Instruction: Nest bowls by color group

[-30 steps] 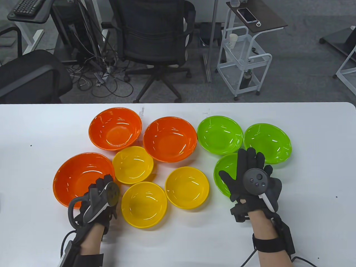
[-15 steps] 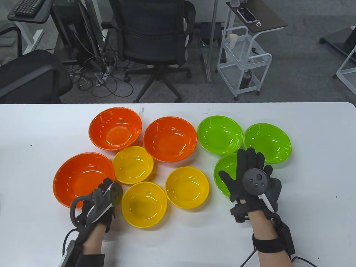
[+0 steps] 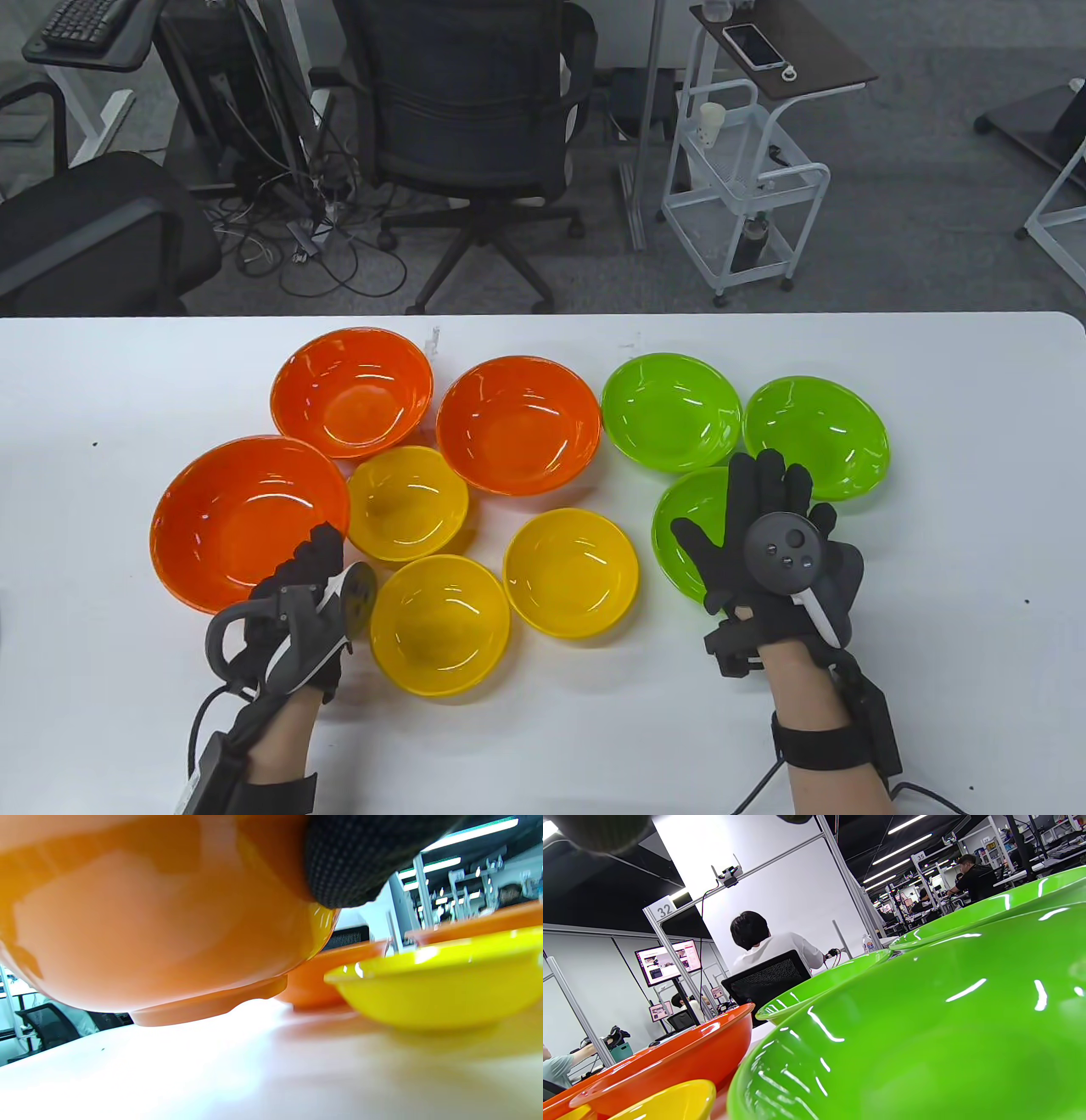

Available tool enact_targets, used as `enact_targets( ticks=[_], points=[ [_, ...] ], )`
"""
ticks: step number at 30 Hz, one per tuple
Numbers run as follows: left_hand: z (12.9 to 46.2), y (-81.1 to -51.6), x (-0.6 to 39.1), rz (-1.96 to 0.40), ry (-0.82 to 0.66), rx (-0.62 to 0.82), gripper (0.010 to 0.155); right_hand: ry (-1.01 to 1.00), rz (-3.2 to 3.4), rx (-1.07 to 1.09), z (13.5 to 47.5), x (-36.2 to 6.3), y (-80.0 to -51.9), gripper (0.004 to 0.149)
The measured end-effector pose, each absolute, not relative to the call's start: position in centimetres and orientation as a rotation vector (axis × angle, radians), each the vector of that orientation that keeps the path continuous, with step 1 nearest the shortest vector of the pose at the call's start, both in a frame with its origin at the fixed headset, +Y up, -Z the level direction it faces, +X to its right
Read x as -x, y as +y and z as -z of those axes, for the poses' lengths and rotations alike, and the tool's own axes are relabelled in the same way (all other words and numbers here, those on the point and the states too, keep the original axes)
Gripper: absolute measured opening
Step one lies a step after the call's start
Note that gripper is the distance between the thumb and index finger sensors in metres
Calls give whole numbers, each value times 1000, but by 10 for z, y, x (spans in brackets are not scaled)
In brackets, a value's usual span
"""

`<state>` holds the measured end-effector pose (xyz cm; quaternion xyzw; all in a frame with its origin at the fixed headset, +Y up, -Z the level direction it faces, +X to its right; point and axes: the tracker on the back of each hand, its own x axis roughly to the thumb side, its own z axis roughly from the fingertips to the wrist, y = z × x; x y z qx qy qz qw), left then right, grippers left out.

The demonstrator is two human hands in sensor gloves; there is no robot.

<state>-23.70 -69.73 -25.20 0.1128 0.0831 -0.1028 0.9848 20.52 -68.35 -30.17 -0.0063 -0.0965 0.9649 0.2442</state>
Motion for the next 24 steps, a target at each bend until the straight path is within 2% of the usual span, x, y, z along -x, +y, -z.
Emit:
enact_targets(
  ticks=[6,14,20,24],
  points=[
    [259,-669,220,223,117,-305,52,-270,-2612,46,302,-211,-681,94],
    [298,-634,202,183,100,-320,52,-269,-2618,38,304,-212,-681,94],
    [338,-632,197,149,116,-273,53,-261,-2617,53,303,-215,-681,94],
    [370,-644,197,160,136,-211,53,-256,-2618,52,303,-215,-682,94]
  ],
)
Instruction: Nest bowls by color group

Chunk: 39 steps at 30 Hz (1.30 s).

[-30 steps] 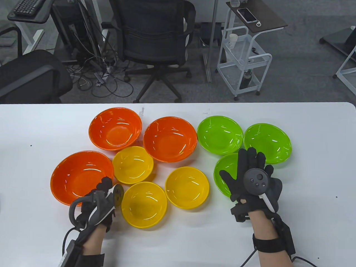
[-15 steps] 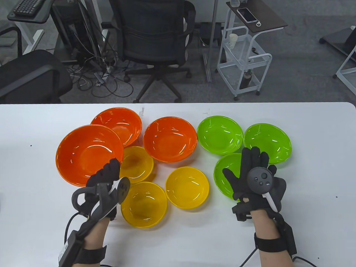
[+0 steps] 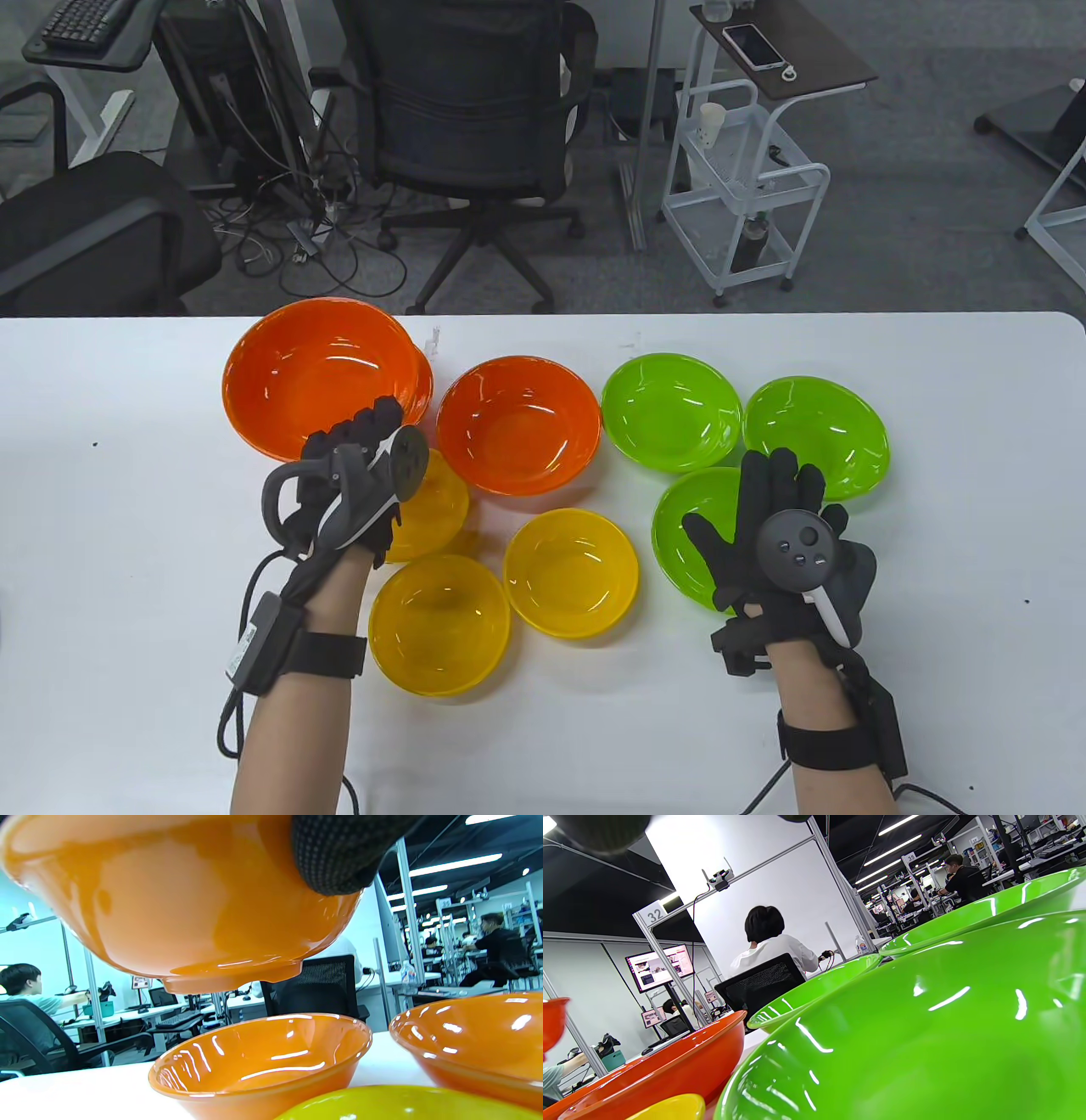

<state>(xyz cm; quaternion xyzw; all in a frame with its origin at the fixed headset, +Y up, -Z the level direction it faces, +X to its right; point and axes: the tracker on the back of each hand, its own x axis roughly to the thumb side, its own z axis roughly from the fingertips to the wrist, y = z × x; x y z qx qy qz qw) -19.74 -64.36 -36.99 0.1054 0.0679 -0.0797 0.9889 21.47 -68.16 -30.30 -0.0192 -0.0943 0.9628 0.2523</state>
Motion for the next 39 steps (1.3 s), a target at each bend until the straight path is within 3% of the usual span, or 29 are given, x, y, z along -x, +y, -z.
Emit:
enact_targets(
  ticks=[12,39],
  points=[
    [416,-691,213,149,233,-73,52,-239,-2610,71,304,-217,-682,94],
    [424,-701,204,126,226,83,53,-234,-2601,83,305,-219,-683,94]
  ],
)
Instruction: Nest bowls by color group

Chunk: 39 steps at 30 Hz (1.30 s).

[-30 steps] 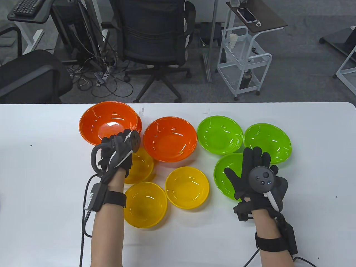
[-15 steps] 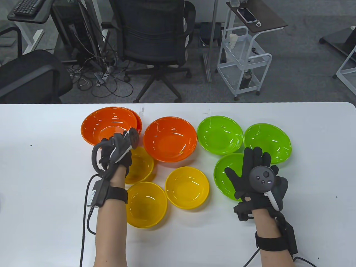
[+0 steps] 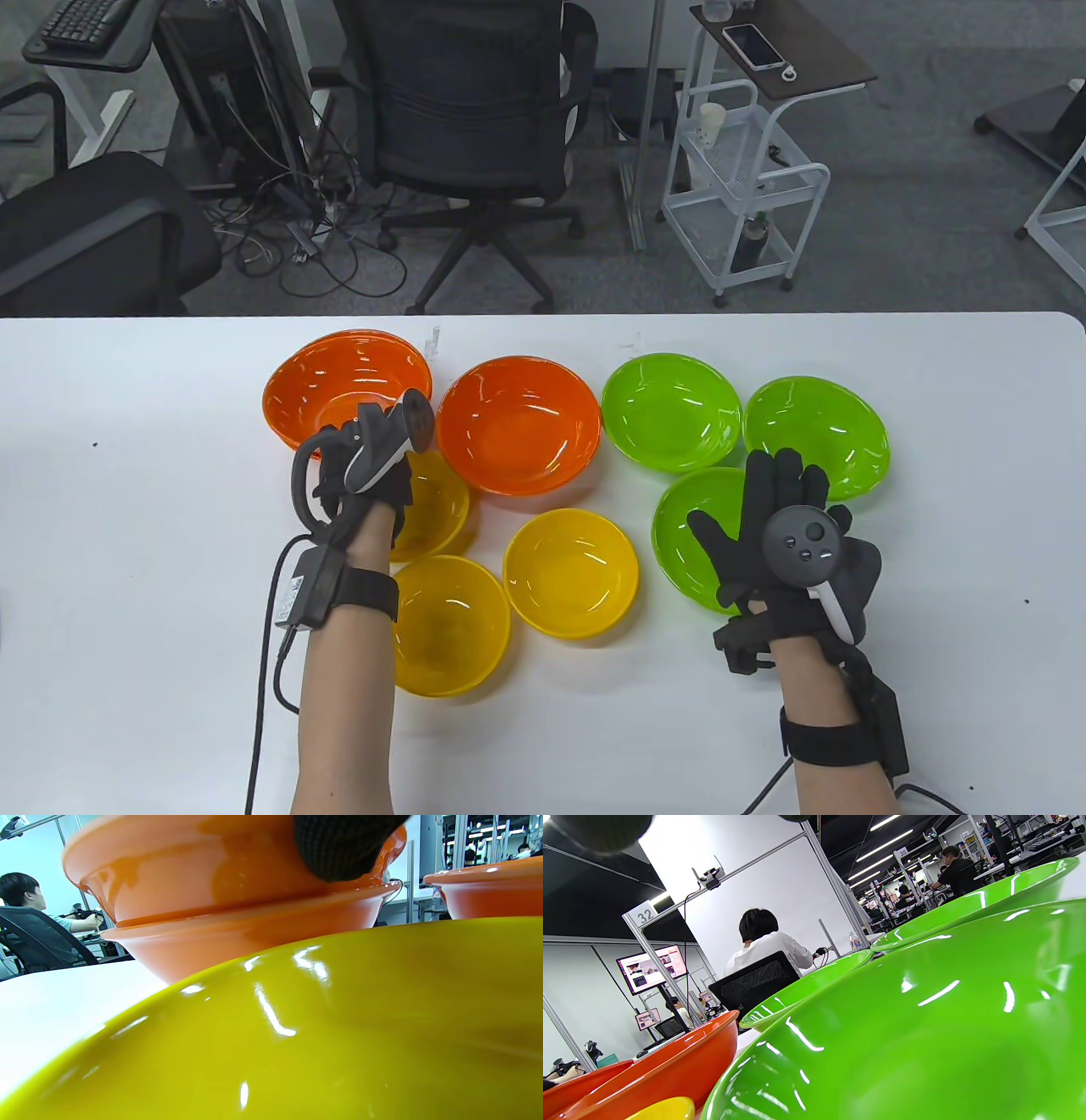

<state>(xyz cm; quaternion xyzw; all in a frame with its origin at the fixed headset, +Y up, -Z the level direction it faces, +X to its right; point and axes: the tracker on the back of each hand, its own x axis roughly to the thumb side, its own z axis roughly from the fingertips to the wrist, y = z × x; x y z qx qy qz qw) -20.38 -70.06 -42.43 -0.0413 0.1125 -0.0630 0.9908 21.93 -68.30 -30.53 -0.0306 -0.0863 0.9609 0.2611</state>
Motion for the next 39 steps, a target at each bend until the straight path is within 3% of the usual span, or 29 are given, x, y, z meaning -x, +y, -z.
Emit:
enact_targets(
  ticks=[13,21,30,39],
  points=[
    [409,-689,209,125,219,79,54,-224,-2594,84,305,-221,-683,93],
    [398,-674,200,89,176,4,59,-218,-2589,85,305,-221,-683,93],
    [388,-662,156,28,41,-58,63,-213,-2589,92,305,-222,-684,93],
    [386,-673,100,18,-87,-19,65,-211,-2588,87,305,-222,-684,93]
  ],
)
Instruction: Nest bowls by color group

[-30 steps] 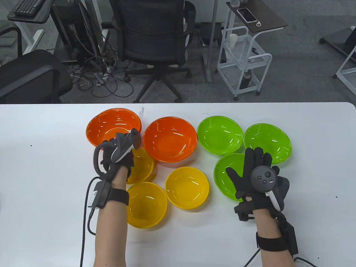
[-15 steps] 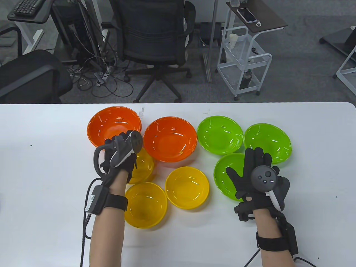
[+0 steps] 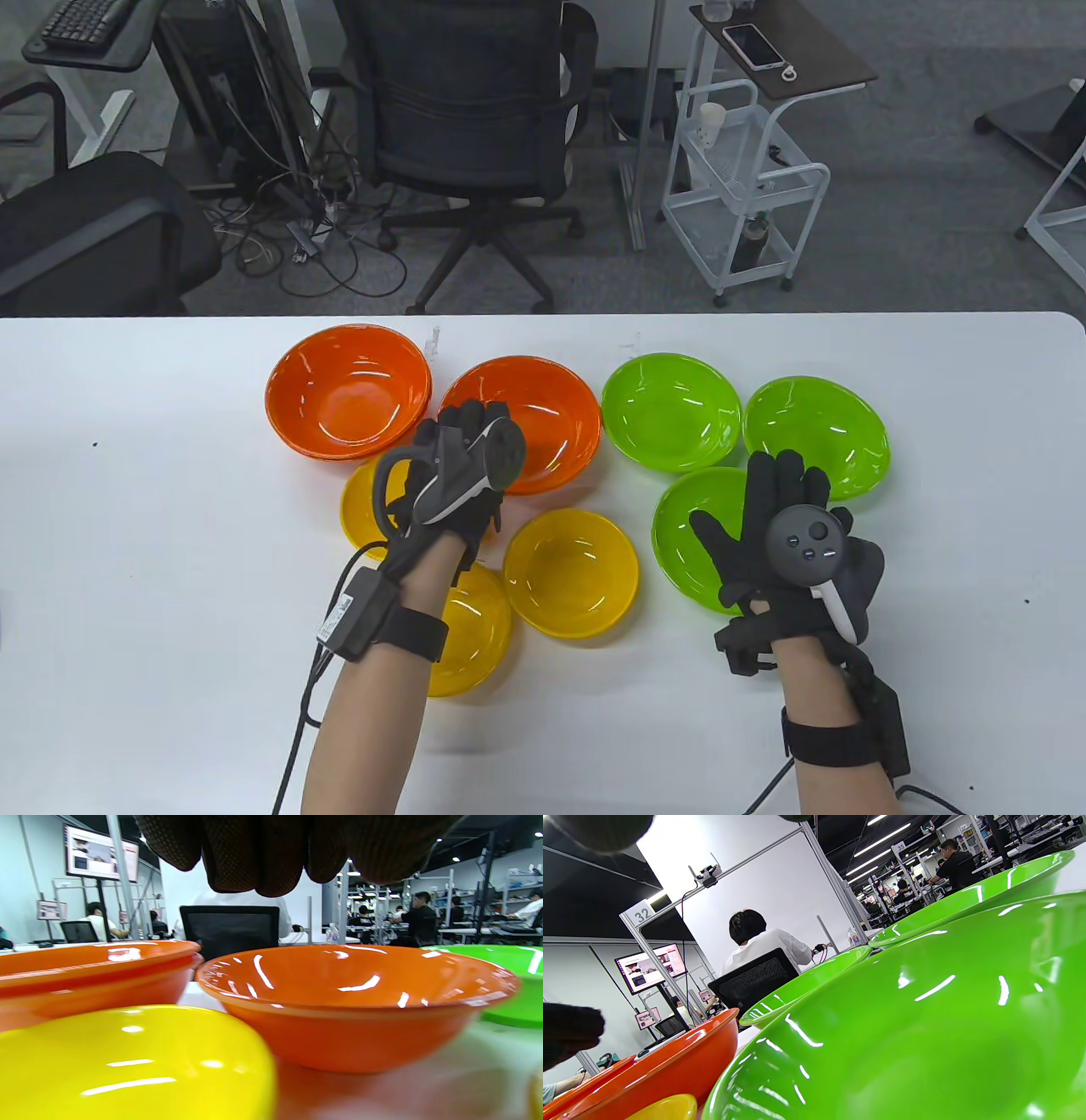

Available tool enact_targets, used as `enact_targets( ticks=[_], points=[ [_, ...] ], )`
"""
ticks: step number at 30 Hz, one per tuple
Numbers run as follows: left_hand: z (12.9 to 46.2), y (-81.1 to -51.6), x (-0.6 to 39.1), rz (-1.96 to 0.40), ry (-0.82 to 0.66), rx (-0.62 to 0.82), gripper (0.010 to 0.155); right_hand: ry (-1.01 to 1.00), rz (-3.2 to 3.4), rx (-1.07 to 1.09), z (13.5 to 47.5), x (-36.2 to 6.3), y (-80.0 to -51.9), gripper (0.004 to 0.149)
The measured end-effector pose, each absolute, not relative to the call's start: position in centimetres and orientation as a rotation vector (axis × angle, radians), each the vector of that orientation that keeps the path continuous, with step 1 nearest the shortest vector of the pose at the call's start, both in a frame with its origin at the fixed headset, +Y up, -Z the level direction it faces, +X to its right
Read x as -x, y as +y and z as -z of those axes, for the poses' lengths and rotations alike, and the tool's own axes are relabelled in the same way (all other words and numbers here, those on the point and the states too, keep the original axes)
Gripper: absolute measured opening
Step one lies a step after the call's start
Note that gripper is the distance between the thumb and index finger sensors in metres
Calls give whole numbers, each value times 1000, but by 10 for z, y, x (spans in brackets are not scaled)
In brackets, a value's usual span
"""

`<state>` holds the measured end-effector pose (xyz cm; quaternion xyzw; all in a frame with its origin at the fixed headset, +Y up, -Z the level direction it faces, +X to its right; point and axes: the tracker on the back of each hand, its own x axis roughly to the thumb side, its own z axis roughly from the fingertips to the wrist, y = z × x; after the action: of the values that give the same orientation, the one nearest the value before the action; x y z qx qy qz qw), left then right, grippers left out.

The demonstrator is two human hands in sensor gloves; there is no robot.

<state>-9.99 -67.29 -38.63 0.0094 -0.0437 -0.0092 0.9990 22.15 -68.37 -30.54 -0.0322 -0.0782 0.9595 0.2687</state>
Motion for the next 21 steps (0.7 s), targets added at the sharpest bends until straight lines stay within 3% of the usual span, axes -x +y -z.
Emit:
enact_targets(
  ticks=[12,21],
  points=[
    [393,-705,49,69,-178,114,71,-204,-2569,91,306,-224,-684,93],
    [399,-717,35,93,-142,227,62,-201,-2565,89,306,-224,-684,93]
  ],
)
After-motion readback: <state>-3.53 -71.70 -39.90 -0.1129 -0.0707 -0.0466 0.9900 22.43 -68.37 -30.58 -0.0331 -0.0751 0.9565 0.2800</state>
